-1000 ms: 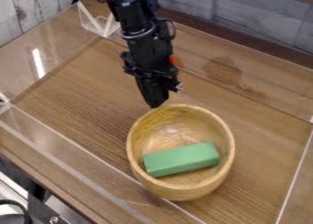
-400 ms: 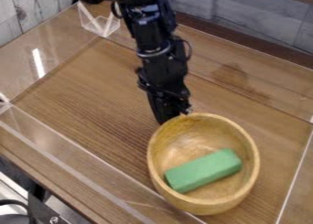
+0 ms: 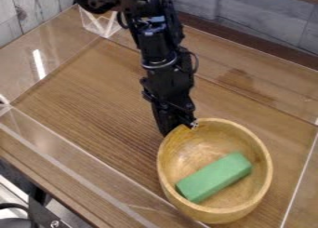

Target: Remove the green stick from the brown bowl and put it on the table

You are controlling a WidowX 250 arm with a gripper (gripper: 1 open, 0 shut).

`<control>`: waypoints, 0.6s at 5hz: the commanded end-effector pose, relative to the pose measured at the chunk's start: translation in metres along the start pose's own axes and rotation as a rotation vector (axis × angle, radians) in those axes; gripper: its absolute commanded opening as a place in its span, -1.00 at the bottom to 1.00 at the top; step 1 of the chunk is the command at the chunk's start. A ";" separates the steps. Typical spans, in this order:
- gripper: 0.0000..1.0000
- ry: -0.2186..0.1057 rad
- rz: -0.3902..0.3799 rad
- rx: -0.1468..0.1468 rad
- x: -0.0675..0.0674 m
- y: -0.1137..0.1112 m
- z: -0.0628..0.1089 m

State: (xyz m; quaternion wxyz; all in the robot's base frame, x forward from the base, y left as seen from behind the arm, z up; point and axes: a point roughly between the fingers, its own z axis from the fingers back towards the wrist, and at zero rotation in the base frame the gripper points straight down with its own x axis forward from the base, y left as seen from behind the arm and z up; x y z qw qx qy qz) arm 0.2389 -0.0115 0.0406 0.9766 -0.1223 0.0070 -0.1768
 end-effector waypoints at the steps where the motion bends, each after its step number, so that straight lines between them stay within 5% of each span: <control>1: -1.00 -0.040 -0.055 0.026 0.004 -0.002 0.014; 3: -1.00 0.033 -0.337 0.003 0.006 -0.013 0.031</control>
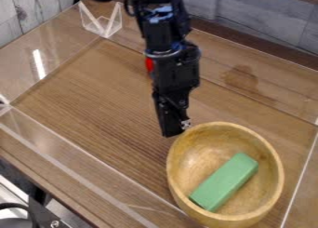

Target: Remove the green stick from the brown bowl and put it on the table

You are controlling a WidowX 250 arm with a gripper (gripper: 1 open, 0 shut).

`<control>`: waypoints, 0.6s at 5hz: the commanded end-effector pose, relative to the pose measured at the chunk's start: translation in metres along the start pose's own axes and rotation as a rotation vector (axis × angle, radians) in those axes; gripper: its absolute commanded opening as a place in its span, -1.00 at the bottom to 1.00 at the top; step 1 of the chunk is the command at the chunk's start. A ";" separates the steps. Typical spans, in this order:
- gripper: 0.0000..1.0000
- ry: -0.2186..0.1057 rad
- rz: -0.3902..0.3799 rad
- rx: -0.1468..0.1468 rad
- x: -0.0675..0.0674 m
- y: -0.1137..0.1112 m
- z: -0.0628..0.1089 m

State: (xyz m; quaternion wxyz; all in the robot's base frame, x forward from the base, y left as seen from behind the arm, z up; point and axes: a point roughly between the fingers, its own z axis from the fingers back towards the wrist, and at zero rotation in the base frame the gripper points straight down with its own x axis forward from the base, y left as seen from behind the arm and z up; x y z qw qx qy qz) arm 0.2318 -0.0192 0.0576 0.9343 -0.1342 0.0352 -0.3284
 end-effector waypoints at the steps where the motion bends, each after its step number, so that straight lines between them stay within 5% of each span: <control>1: -1.00 -0.059 0.018 0.052 0.012 -0.006 0.007; 2: -1.00 -0.073 0.074 0.049 0.017 -0.017 -0.004; 3: -1.00 -0.062 0.034 0.040 0.023 -0.023 -0.019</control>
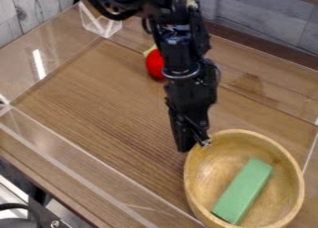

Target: Remove the green stick from the brown bowl and put it on the table

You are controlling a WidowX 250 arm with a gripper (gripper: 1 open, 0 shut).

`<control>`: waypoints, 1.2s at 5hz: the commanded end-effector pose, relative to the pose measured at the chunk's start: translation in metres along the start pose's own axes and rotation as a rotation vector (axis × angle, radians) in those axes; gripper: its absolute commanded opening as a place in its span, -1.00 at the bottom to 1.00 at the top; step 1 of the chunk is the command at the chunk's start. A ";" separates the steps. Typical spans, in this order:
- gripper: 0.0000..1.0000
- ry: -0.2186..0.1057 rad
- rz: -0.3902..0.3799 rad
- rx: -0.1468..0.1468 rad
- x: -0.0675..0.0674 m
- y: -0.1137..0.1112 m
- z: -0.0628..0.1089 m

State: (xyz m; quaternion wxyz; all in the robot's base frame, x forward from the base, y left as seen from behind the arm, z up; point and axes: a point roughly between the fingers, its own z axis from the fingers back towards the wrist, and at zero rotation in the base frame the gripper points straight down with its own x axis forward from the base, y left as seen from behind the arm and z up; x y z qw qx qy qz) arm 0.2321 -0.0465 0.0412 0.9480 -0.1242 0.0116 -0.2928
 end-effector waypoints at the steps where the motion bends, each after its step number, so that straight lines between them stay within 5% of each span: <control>1: -1.00 -0.007 -0.072 -0.005 0.010 -0.011 -0.007; 3: -1.00 -0.014 -0.015 -0.018 0.023 -0.034 -0.015; 6: -1.00 0.027 -0.082 -0.030 0.012 -0.061 -0.013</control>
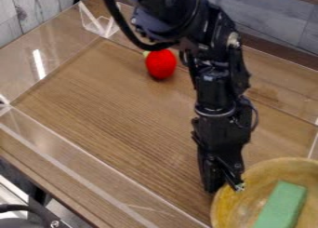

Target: Remove the green stick from the brown bowl and put it on the table

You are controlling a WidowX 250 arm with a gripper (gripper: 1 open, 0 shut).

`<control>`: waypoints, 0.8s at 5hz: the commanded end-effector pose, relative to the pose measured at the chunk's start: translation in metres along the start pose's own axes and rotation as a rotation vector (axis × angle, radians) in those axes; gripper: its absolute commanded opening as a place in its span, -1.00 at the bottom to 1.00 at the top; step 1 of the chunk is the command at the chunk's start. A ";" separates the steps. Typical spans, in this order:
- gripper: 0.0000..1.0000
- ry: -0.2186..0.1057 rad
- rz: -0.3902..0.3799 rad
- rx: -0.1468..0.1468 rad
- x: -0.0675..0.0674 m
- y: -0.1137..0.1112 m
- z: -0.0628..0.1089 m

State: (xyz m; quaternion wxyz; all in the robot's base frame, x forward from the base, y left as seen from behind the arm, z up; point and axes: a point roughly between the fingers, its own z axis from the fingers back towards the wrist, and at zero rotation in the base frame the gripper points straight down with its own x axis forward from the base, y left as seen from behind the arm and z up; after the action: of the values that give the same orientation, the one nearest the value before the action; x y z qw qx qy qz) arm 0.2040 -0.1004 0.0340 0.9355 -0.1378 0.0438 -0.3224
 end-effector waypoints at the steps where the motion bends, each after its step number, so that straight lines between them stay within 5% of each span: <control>1: -1.00 -0.021 -0.060 0.020 0.006 -0.015 0.012; 3: -1.00 0.013 -0.122 0.029 0.012 -0.033 0.030; 4: 1.00 0.014 -0.123 0.032 0.019 -0.042 0.039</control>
State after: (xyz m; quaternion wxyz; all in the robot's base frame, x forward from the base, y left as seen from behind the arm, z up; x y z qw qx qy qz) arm 0.1928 -0.1309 0.0674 0.9164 -0.1241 0.0725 -0.3736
